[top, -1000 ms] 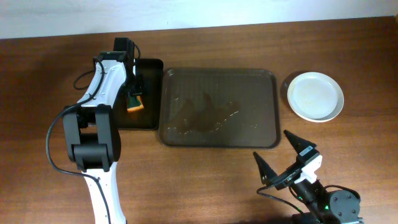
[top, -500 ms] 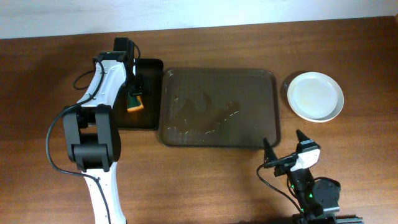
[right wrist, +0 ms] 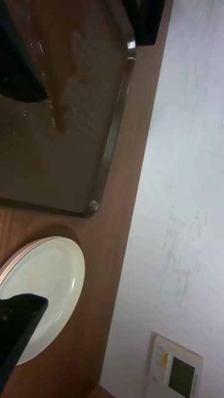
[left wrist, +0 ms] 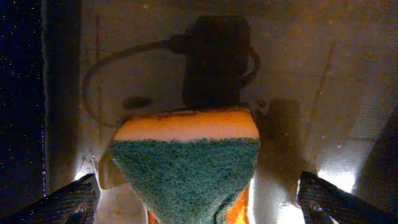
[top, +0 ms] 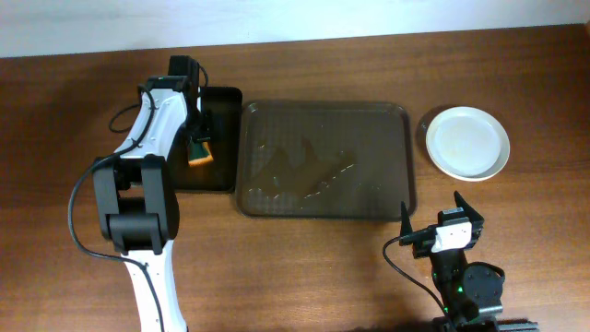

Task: Clean dirty plates on tray and stack at the side
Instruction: 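Lower the sponge into the black tray and open the left gripper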

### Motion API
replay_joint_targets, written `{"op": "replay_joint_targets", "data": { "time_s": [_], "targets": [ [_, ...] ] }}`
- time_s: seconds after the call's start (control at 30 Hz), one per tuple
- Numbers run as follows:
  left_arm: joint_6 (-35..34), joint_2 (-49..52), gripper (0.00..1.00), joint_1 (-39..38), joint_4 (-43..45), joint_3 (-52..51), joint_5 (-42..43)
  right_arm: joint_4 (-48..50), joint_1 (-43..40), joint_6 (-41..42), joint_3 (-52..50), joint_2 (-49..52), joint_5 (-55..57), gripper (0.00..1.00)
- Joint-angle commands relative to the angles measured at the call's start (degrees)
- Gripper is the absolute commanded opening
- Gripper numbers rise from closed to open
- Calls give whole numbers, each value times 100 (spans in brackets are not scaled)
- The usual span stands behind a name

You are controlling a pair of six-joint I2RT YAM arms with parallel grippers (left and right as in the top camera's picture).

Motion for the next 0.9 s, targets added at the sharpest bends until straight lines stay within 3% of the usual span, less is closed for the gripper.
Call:
{"op": "replay_joint_targets", "data": {
  "time_s": [0.0, 0.2, 0.27, 0.43, 0.53, 0.7, 0.87],
  "targets": [
    [13, 50, 100, -2, 2, -17, 39, -37, 37, -15, -31, -61, 107, 98],
    [13, 50, 99, -2, -42, -17, -9, -37, 37, -15, -31, -61, 107, 98],
    [13, 50, 100, -2, -577, -17, -7, -37, 37, -13, -31, -61, 107, 98],
    [13, 48, 99, -31, -686, -17, -4, -37, 37, -13, -31, -61, 107, 98],
    [9, 37, 100, -74, -184, -17, 461, -37, 37, -13, -31, -61, 109, 98],
    [13, -374, 100, -540, 892, -17, 483, -37, 37, -13, -31, -61, 109, 98],
    [15, -1316, 100, -640, 595, -17, -407, -37, 37, -15, -31, -61, 107, 98]
  ]
}}
